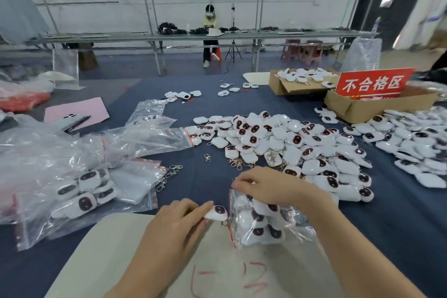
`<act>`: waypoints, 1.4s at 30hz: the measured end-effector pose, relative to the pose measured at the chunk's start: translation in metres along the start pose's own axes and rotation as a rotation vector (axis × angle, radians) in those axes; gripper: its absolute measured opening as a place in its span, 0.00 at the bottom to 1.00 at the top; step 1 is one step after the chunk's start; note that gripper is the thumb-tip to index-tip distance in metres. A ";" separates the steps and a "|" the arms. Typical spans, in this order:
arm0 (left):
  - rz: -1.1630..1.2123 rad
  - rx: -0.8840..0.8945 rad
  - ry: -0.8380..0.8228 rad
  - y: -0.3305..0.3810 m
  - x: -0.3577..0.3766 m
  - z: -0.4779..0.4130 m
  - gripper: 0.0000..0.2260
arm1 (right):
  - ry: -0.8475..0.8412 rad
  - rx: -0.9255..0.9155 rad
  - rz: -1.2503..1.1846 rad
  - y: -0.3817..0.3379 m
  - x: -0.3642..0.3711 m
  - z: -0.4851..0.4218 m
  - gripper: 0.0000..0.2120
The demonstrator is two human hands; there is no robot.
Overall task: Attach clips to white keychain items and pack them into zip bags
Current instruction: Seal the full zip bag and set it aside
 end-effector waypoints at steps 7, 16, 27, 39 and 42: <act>0.392 -0.139 -0.044 0.027 0.024 -0.013 0.17 | -0.133 0.011 -0.088 -0.004 0.003 0.011 0.14; 0.893 -0.348 -0.038 0.046 0.034 -0.014 0.14 | 0.151 -0.080 -0.275 0.000 -0.033 0.030 0.10; 0.892 -0.138 0.184 0.084 -0.039 -0.083 0.14 | 0.718 -0.209 -0.678 -0.005 -0.108 0.100 0.14; 0.886 -0.536 0.297 0.058 -0.012 -0.028 0.09 | 0.808 -0.198 -0.771 -0.005 -0.095 0.127 0.10; 0.800 -0.409 0.353 0.071 -0.050 -0.052 0.09 | 0.815 -0.164 -0.997 0.012 -0.092 0.131 0.11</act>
Point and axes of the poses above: each hand's wrist, its own z-axis away from the middle knuckle, its own x-axis out of the palm, y = z × x, the point moved 9 cm from there along -z, towards the middle knuckle, and after that the axes turned 4 degrees about x, right-handed, at the moved point
